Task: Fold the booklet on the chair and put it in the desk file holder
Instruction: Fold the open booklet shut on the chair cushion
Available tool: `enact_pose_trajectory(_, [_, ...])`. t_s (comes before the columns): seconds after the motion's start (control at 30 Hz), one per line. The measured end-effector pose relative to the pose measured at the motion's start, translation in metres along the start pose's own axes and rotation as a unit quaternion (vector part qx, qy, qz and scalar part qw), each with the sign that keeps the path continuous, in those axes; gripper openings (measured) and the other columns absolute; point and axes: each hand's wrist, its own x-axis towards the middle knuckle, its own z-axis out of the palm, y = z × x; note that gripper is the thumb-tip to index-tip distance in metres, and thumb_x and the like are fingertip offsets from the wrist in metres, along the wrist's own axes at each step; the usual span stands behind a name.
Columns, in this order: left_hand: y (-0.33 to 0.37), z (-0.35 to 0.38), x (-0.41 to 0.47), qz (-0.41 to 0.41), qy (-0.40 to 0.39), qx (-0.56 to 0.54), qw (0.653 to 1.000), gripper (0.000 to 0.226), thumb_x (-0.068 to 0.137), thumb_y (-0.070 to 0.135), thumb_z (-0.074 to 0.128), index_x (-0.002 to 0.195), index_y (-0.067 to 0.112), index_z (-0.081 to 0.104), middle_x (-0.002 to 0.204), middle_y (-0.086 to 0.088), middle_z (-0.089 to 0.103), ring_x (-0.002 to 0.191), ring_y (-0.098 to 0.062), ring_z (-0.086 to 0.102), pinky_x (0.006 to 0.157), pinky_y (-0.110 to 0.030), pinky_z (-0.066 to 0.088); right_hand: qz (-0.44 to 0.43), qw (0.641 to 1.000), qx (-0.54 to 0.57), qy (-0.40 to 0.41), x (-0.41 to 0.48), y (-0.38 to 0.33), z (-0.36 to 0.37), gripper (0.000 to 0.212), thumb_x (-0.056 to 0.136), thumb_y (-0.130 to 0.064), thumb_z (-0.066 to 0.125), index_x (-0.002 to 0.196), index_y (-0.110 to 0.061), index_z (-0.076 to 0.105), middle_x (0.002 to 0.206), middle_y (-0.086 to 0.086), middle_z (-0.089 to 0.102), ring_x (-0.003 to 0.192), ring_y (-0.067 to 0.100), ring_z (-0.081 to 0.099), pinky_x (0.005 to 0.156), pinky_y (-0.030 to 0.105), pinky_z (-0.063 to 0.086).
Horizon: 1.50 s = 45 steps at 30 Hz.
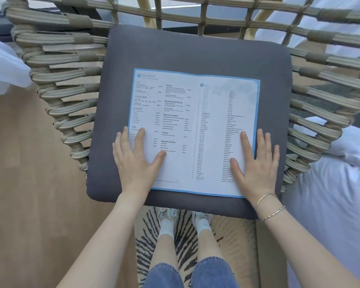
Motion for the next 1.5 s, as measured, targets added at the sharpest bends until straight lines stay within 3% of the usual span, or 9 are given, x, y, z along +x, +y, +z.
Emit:
enact_pose_trajectory(0.23, [0.001, -0.007, 0.000, -0.024, 0.029, -0.071, 0.997, 0.071, 0.072, 0.044, 0.079, 0.135, 0.025, 0.051, 0.153, -0.010, 0.033, 0.139, -0.028, 0.024, 0.114, -0.049, 0.026, -0.005, 1.000, -0.007, 0.003, 0.000, 0.001, 0.002, 0.067, 0.095, -0.051, 0.036, 0.156, -0.024, 0.026, 0.162, 0.019, 0.023, 0.151, 0.037, 0.015, 0.119, 0.056, 0.009])
enact_pose_trajectory(0.43, [0.003, -0.027, -0.004, -0.062, 0.032, -0.200, 0.977, 0.064, 0.069, 0.026, 0.083, 0.127, 0.028, 0.056, 0.145, 0.013, 0.037, 0.120, 0.019, 0.031, 0.095, 0.003, 0.019, -0.001, 1.000, 0.005, -0.025, 0.000, -0.001, -0.004, 0.067, 0.096, -0.052, 0.034, 0.156, -0.024, 0.024, 0.163, 0.019, 0.021, 0.151, 0.037, 0.013, 0.119, 0.058, 0.009])
enact_pose_trajectory(0.5, [0.005, -0.039, -0.005, -0.057, 0.022, -0.208, 0.976, 0.062, 0.068, 0.018, 0.083, 0.126, 0.026, 0.059, 0.142, 0.013, 0.039, 0.117, 0.028, 0.029, 0.090, 0.008, 0.019, 0.001, 0.999, 0.006, -0.043, 0.000, -0.003, -0.009, 0.068, 0.096, -0.052, 0.033, 0.156, -0.024, 0.023, 0.163, 0.019, 0.020, 0.151, 0.037, 0.012, 0.119, 0.059, 0.009])
enact_pose_trajectory(0.83, [0.068, -0.084, -0.031, 0.034, -0.003, -0.267, 0.963, 0.069, 0.072, -0.011, 0.066, 0.128, 0.029, 0.056, 0.125, 0.016, 0.052, 0.118, 0.015, 0.044, 0.096, -0.001, 0.031, 0.015, 0.992, 0.050, -0.118, 0.006, -0.011, -0.039, 0.064, 0.099, -0.045, 0.040, 0.157, -0.023, 0.023, 0.165, 0.017, 0.015, 0.153, 0.035, 0.008, 0.121, 0.055, 0.005])
enact_pose_trajectory(0.97, [0.108, -0.082, -0.047, 0.060, -0.095, -0.313, 0.943, 0.081, 0.085, 0.014, 0.067, 0.143, 0.055, 0.028, 0.135, 0.021, 0.052, 0.118, -0.003, 0.054, 0.094, -0.015, 0.045, 0.033, 0.981, 0.153, -0.111, 0.011, -0.005, -0.068, 0.057, 0.103, -0.028, 0.044, 0.156, -0.019, 0.025, 0.162, 0.016, 0.026, 0.151, 0.032, 0.018, 0.122, 0.052, 0.013])
enact_pose_trajectory(1.1, [0.137, -0.074, -0.054, 0.096, -0.142, -0.314, 0.934, 0.063, 0.093, 0.038, 0.050, 0.143, 0.061, 0.018, 0.128, 0.023, 0.055, 0.098, -0.008, 0.060, 0.084, -0.023, 0.047, 0.035, 0.976, 0.205, -0.058, 0.013, -0.001, -0.103, 0.053, 0.103, -0.026, 0.037, 0.154, -0.012, 0.029, 0.159, 0.015, 0.033, 0.150, 0.032, 0.024, 0.120, 0.053, 0.021])
enact_pose_trajectory(1.27, [0.158, -0.049, -0.052, 0.142, -0.203, -0.252, 0.935, 0.051, 0.100, 0.031, 0.039, 0.147, 0.046, 0.026, 0.129, 0.017, 0.056, 0.113, -0.001, 0.052, 0.095, -0.025, 0.043, 0.036, 0.971, 0.232, -0.039, 0.010, -0.003, -0.118, 0.055, 0.100, -0.027, 0.032, 0.153, -0.012, 0.031, 0.159, 0.014, 0.034, 0.150, 0.030, 0.025, 0.120, 0.053, 0.022])
enact_pose_trajectory(1.4, [0.150, -0.016, -0.041, 0.225, -0.175, -0.079, 0.955, 0.045, 0.097, 0.010, 0.047, 0.142, 0.010, 0.046, 0.140, -0.010, 0.054, 0.129, -0.029, 0.048, 0.108, -0.042, 0.038, 0.044, 0.968, 0.245, -0.027, 0.012, -0.007, -0.106, 0.055, 0.100, -0.026, 0.035, 0.152, -0.010, 0.033, 0.159, 0.015, 0.034, 0.150, 0.030, 0.026, 0.119, 0.053, 0.022])
enact_pose_trajectory(1.5, [0.142, 0.008, -0.036, 0.252, -0.145, 0.038, 0.956, 0.045, 0.092, 0.007, 0.054, 0.137, 0.004, 0.052, 0.145, -0.021, 0.048, 0.137, -0.040, 0.041, 0.115, -0.051, 0.030, 0.027, 0.973, 0.227, -0.020, 0.013, -0.012, -0.086, 0.054, 0.100, -0.022, 0.040, 0.152, -0.010, 0.034, 0.160, 0.016, 0.033, 0.149, 0.031, 0.026, 0.120, 0.052, 0.021])
